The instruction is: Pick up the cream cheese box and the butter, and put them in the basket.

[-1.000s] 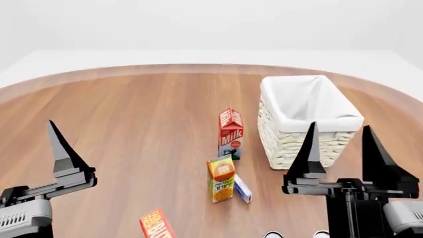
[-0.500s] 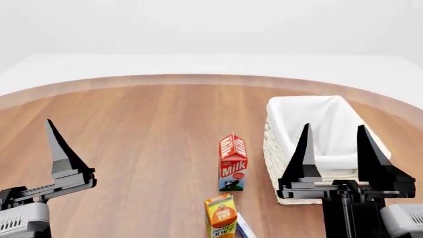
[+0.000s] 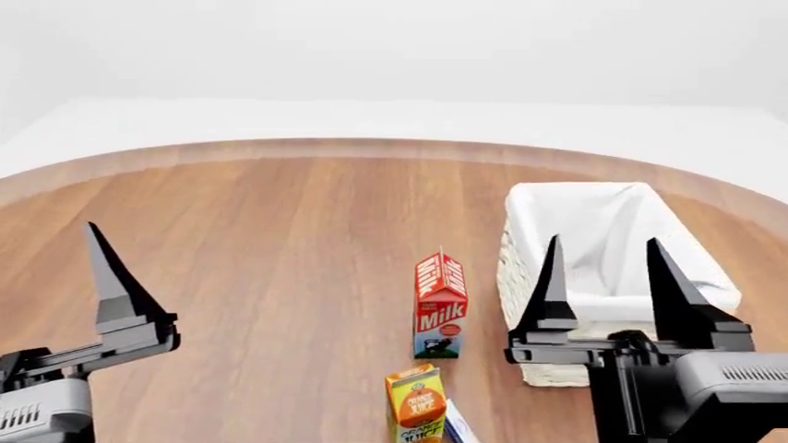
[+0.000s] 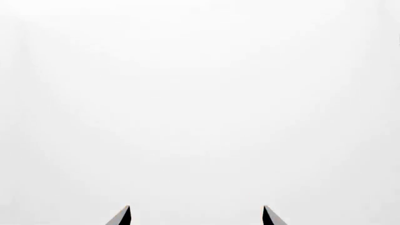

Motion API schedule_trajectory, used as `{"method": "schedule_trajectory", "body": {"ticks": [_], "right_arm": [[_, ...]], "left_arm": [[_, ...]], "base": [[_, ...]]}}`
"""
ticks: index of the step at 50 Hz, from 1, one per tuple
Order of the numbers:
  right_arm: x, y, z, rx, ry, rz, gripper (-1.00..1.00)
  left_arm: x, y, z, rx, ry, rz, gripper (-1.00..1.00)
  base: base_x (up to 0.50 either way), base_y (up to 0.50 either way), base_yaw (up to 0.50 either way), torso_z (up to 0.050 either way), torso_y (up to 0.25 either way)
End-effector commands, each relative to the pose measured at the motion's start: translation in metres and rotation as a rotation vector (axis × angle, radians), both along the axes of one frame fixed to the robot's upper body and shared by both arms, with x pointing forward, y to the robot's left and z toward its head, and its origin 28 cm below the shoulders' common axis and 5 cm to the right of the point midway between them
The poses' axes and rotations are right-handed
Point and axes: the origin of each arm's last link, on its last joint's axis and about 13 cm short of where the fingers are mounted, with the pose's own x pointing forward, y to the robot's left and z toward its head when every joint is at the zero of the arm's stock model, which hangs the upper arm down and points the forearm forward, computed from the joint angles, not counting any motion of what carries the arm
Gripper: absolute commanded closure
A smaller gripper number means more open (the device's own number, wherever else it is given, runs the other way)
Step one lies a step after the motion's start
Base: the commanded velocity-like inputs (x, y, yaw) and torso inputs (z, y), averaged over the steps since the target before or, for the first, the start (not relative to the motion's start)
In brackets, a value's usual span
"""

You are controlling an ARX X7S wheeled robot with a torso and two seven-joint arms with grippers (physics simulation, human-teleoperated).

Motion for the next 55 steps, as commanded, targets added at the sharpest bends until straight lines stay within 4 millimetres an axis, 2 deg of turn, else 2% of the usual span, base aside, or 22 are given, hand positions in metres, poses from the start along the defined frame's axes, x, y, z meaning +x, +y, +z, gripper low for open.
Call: {"method": "schedule_trajectory", "body": {"ticks": [1,8,26,29,35,42,55], "right_arm": [[-0.002,-0.003,0.002,-0.040,0.175,-0.049,-1.00],[-0.014,-0.004,0.006,-0.072,0.341,-0.028,-1.00],[-0.031,-0.006,0.010,-0.152,0.404,-0.034,-1.00],[-0.031,-0.007,0.009,-0.138,0.464,-0.030,-1.00],[-0.030,-0.006,0.015,-0.166,0.476,-0.006,-1.00],[-0.025,-0.005,0.020,-0.242,0.596,0.120,-1.00],[-0.017,-0.001,0.012,-0.146,0.728,0.226,-1.00]], "left_arm": [[0.000,0.001,-0.001,0.005,0.012,0.010,-1.00],[0.000,0.000,-0.001,0.009,0.016,0.006,-1.00],[-0.002,-0.001,0.003,0.009,0.009,0.005,-1.00],[-0.002,-0.001,0.003,0.009,0.011,0.004,-1.00],[-0.002,-0.001,0.002,0.006,0.014,0.001,-1.00],[0.000,-0.001,0.001,0.001,0.022,-0.006,-1.00],[0.001,-0.002,-0.002,-0.001,0.031,-0.009,-1.00]], "base": [[0.00,0.00,0.00,0.000,0.000],[0.00,0.00,0.00,0.000,0.000],[0.00,0.00,0.00,0.000,0.000],[0.00,0.00,0.00,0.000,0.000],[0.00,0.00,0.00,0.000,0.000],[0.00,0.00,0.00,0.000,0.000],[0.00,0.00,0.00,0.000,0.000]]}}
